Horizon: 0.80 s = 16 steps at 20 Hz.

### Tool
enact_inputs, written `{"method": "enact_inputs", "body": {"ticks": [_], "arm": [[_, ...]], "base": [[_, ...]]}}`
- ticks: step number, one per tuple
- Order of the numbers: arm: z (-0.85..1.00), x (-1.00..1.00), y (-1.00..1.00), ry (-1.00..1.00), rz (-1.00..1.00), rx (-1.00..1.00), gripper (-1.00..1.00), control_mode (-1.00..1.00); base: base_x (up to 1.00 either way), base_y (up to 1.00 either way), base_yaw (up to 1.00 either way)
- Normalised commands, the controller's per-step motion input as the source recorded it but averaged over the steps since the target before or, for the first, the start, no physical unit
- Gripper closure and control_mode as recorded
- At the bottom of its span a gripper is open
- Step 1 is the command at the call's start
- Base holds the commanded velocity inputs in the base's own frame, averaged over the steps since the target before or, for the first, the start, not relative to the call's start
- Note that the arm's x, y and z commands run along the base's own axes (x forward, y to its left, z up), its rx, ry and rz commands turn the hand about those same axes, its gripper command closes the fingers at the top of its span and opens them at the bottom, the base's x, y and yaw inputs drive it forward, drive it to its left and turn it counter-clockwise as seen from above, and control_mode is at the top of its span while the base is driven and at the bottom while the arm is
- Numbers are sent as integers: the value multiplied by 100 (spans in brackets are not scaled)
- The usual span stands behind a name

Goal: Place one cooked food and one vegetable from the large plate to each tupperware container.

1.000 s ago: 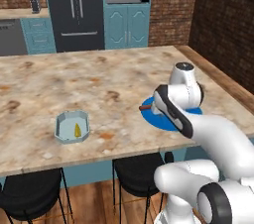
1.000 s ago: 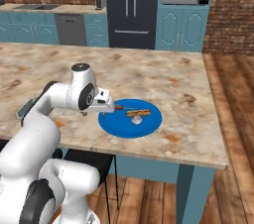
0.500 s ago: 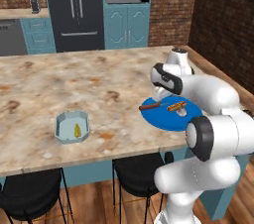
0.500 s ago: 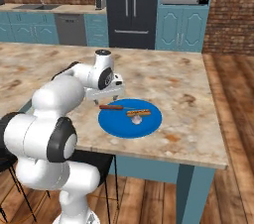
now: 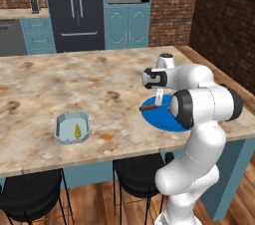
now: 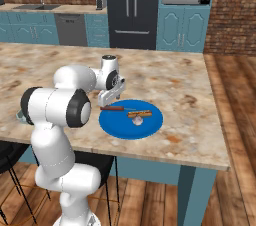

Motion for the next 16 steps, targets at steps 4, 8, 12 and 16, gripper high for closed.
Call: {"method": "enact_inputs", "body": {"ticks": [4,8,12,16], "arm": [[-4,65,0,1,42,5,-100,-100],[-31,25,-1,5,45,0,-100,-100],[-43,10,0,-2,25,0,-100,-100],[-24,27,0,-7,24,0,-100,-100]], "base": [[0,0,0],[0,0,0],[0,0,0],[0,0,0]]}}
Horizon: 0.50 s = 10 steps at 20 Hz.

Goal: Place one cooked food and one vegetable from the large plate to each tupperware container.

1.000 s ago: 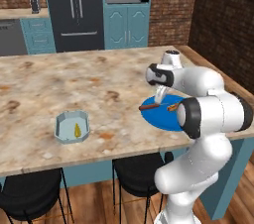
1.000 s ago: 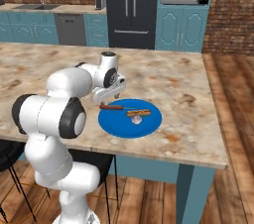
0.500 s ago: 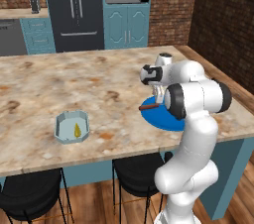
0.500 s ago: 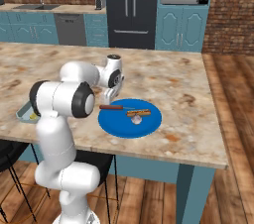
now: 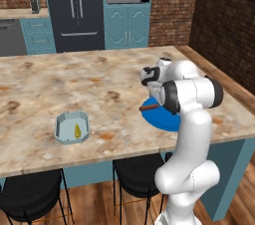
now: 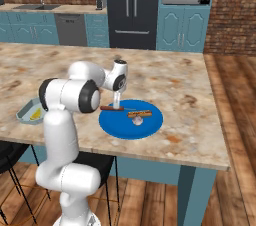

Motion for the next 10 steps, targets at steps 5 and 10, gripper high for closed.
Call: {"method": "enact_inputs", "body": {"ticks": [5,10], "arm": [[-15,13,0,0,18,-1,-100,-100],[-12,-8,8,5,5,0,-100,-100]], "base": [[0,0,0],[0,0,0]]}}
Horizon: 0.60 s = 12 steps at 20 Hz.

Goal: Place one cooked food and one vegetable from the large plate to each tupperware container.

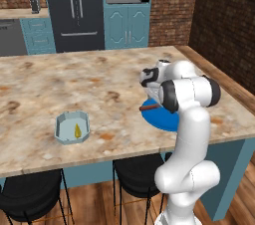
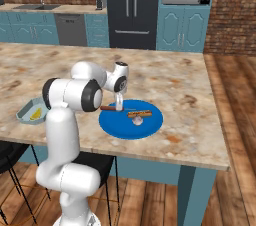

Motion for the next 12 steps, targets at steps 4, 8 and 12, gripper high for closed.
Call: {"method": "enact_inputs", "body": {"ticks": [4,8,12], "arm": [[-12,0,9,0,4,0,-100,-100],[-18,-14,6,0,0,0,-100,-100],[-13,-5,11,0,0,0,100,-100]], "base": [[0,0,0],[0,0,0],[0,0,0]]}}
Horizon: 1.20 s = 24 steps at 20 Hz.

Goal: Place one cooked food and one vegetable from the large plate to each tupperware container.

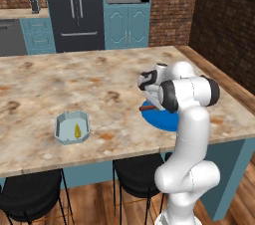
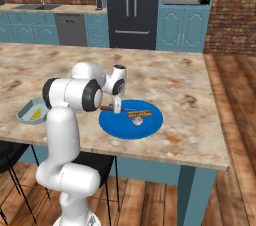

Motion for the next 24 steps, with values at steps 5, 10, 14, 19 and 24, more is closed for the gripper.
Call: {"method": "enact_inputs", "body": {"ticks": [5,10,14,19,24], "arm": [[-2,0,9,0,0,0,100,-100],[34,-11,28,0,0,-3,100,-100],[100,-86,31,1,0,-6,100,-100],[87,-100,18,-4,0,-7,100,-100],[67,-100,1,-7,0,-1,100,-100]], "base": [[0,0,0],[0,0,0],[0,0,0],[0,0,0],[0,0,0]]}}
